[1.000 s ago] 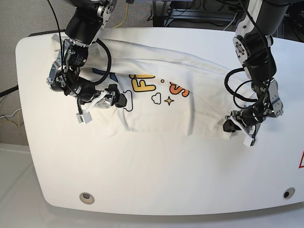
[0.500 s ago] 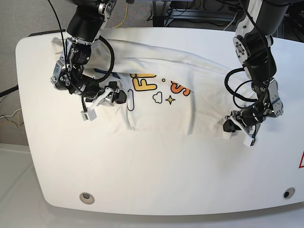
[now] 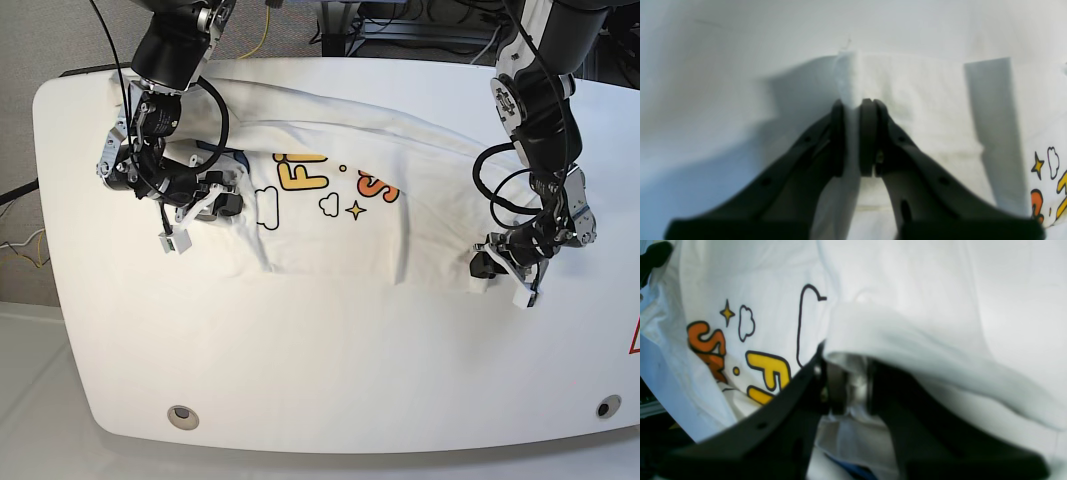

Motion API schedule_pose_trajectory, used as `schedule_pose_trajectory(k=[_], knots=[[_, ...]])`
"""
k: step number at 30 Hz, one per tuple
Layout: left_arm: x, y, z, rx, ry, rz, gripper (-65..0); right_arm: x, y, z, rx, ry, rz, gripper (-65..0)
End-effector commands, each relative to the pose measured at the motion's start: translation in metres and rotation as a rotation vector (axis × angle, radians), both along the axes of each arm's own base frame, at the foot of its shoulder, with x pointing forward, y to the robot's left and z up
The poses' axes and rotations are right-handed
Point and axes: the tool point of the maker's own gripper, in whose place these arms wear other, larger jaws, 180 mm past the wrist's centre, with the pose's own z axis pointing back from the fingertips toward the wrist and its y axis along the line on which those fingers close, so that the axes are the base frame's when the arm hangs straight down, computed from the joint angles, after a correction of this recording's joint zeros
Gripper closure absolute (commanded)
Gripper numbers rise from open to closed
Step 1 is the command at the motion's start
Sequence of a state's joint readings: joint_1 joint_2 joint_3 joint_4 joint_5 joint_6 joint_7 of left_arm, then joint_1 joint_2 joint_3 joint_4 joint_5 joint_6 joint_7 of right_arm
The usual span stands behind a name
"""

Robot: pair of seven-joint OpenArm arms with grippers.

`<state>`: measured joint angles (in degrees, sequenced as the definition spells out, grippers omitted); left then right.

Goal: Fold the T-shirt properly

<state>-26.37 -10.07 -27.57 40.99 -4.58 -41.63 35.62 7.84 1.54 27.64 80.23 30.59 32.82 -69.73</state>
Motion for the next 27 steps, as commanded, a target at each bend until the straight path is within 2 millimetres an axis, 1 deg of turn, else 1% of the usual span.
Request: schedule_pose_trajectory(k=[1, 5, 7, 11, 15, 17, 19, 20, 22, 27], knots=[[-0.03, 0.012, -0.028, 0.112, 0.169, -0.042, -6.9, 0.021, -0.007, 0.021, -0.004, -0.072, -0.007, -8.6], [-0.03, 0.013, -0.028, 0.114, 0.169, -0.042, -6.9, 0.026, -0.009, 0.026, -0.011, -0.085, -0.005, -8.6], [-0.03, 0.013, -0.028, 0.114, 0.169, -0.042, -6.9, 0.034, -0.009, 0.033, -0.011, -0.108, -0.005, -8.6], [-0.028, 0.017, -0.025, 0.124, 0.163, -0.039, -6.9, 0.043, -0.013, 0.041, -0.022, -0.129, -0.005, -8.6], [-0.022, 0.034, -0.011, 0.172, 0.122, -0.024, -6.9, 0.048, -0.013, 0.047, -0.024, -0.143, -0.003, -8.6], [-0.024, 0.038, -0.009, 0.191, 0.112, -0.024, -6.9, 0.051, -0.013, 0.049, -0.024, -0.149, -0.002, -8.6], [-0.02, 0.041, -0.002, 0.215, 0.093, -0.031, -6.9, 0.051, -0.013, 0.049, -0.024, -0.149, 0.0, -8.6], [-0.017, 0.047, 0.005, 0.245, 0.074, -0.035, -6.9, 0.052, -0.013, 0.05, -0.024, -0.151, -0.001, -8.6], [-0.014, 0.053, 0.013, 0.273, 0.053, -0.039, -6.9, 0.052, -0.01, 0.05, -0.021, -0.152, 0.003, -8.6], [-0.004, 0.056, 0.032, 0.319, -0.001, -0.046, -6.9, 0.057, 0.008, 0.055, -0.033, -0.165, 0.07, -8.6]])
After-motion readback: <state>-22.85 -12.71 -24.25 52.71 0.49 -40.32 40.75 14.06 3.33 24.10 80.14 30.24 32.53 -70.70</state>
